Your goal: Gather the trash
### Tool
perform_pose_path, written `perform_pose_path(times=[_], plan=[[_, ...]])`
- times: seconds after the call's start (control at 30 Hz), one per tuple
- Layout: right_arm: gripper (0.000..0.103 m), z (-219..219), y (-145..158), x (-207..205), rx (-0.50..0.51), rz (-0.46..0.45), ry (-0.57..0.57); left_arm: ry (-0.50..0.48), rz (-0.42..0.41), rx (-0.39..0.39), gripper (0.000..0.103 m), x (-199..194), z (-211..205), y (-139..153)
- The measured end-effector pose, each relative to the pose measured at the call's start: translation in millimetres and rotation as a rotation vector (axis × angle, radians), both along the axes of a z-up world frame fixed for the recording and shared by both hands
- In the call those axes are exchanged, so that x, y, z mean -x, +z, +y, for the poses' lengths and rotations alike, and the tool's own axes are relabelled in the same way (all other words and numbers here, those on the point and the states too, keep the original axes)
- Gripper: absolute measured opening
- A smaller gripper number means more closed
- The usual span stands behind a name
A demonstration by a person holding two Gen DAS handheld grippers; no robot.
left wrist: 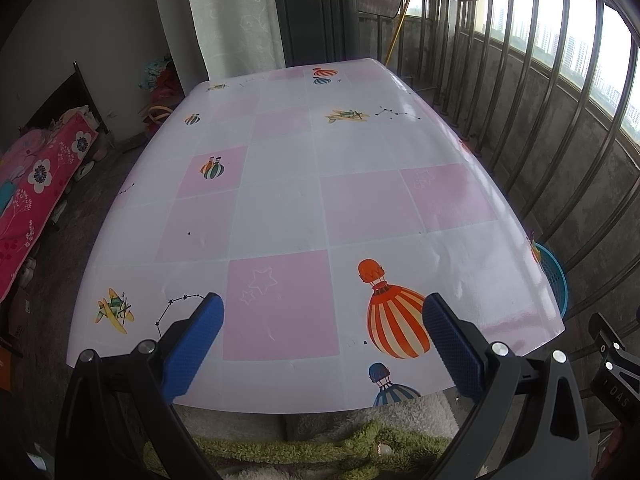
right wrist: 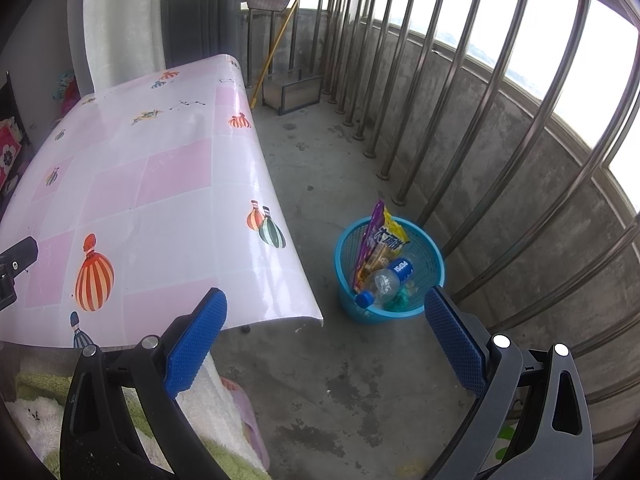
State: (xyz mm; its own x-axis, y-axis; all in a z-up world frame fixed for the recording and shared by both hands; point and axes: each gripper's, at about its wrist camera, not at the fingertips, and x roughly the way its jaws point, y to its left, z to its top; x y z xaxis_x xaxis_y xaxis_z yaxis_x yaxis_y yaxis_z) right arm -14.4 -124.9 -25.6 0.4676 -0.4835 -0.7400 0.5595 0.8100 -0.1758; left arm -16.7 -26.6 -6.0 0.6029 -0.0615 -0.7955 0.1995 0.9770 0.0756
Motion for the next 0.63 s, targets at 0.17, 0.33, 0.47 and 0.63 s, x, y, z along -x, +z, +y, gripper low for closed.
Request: perform_pose_path(times=[0.17, 0.33, 0.47, 0.63], plan=[[0.095, 0.7, 0.3, -1.8, -0.001, 0.001, 0.002, 0.0, 0.001, -0.001, 0.097, 0.1, -0.2, 1.1], [0.095, 2.2, 0.4, -3.4, -0.002, 0.002, 0.002, 0.001, 0.0, -0.001, 0.097, 0.3, -0.4, 1.4], [0.095, 2.5, 0.3, -3.2, -0.002, 0.001, 0.001, 0.001, 0.001, -0.001, 0.097, 0.7, -0.6, 1.3], [0.095, 2.8, 0.2, -3.2, -0.003, 0.001, 0.0, 0.004, 0.003, 0.0, 0.097, 2.2, -0.7, 2.3]])
